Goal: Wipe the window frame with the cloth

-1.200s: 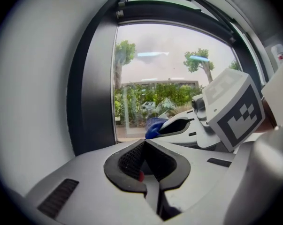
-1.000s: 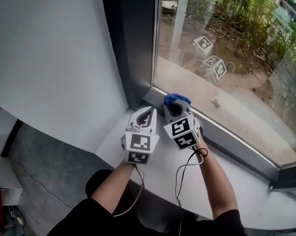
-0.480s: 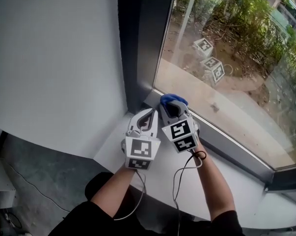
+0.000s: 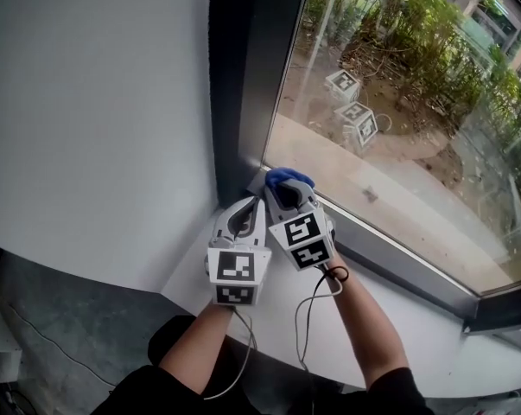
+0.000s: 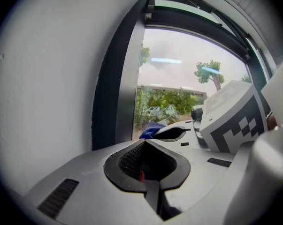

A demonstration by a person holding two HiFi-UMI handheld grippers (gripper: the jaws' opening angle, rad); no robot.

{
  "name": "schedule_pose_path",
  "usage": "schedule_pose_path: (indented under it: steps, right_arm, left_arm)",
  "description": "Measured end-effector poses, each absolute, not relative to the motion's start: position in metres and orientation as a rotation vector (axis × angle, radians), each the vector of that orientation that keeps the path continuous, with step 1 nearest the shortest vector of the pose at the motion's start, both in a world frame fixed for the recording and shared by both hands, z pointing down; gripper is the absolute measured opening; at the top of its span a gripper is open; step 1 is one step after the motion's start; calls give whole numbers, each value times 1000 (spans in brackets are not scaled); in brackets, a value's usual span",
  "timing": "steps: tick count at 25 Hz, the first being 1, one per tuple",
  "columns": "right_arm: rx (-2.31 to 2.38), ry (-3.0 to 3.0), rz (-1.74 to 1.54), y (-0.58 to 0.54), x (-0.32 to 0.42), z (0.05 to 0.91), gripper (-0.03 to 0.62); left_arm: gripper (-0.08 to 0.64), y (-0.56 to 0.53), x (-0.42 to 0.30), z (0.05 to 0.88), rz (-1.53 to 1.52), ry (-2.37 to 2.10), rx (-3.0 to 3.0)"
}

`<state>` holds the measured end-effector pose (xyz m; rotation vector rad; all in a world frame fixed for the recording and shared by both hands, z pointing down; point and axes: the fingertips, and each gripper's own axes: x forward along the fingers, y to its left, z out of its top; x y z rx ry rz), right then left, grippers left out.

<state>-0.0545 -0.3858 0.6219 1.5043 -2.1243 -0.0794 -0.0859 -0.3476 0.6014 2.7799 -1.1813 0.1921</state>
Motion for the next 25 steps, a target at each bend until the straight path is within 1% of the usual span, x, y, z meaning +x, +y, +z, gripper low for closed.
schedule_pose_path:
  steps: [6,13,25]
  right_arm:
    - [1488,-2137,-66,-398,-66,623,23]
    - [1523,-2149,-75,-404,-69,617,23]
    - [1608,-2233,1,-412,-72,608,23]
  left_arm:
    - [5,-359,-103,600,157,-1229,2738]
    - [5,-357,-97,592,158,-1218,2780]
    - [5,-363,-105,592,159,-1244,2766]
